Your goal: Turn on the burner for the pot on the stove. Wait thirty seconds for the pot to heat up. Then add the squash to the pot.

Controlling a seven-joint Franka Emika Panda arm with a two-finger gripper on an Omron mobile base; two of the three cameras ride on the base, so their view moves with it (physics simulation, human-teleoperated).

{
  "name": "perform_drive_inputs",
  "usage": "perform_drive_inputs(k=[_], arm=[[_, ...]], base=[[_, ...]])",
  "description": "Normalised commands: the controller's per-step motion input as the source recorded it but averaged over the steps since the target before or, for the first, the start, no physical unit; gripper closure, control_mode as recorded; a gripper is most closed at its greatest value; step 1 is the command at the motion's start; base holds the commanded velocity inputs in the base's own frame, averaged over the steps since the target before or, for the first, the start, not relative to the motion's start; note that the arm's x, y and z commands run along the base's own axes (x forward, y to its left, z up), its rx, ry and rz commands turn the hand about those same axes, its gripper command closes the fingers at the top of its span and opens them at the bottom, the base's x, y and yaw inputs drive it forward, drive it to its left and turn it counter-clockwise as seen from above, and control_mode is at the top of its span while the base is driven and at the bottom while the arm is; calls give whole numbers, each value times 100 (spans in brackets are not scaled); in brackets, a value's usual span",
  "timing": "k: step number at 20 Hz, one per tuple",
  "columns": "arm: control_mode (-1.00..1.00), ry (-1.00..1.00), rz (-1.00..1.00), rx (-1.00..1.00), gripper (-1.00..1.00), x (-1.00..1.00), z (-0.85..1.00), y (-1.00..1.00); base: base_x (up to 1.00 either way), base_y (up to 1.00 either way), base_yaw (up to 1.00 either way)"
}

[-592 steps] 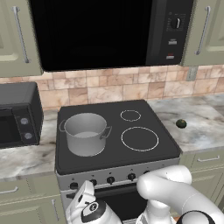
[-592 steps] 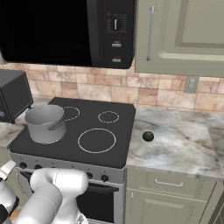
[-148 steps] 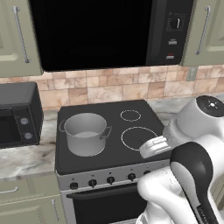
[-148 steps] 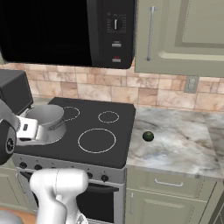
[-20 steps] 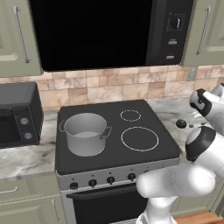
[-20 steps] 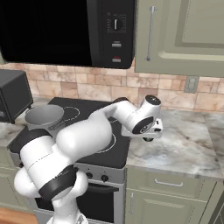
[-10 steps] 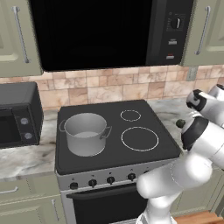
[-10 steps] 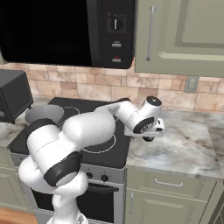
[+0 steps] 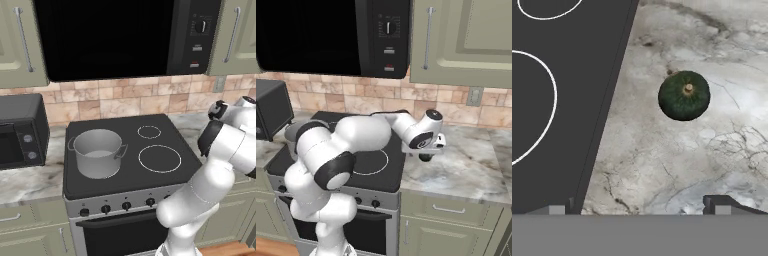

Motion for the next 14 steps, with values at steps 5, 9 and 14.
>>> perform_drive_inputs(k=[5,9,14], arm=[[-100,0,0,0,-100,28,-14,-1],[-100,0,0,0,-100,21,-17,-10],[-100,2,0,0,-100,18,-25,-17]], base=[[0,0,0],[0,0,0],[0,0,0]])
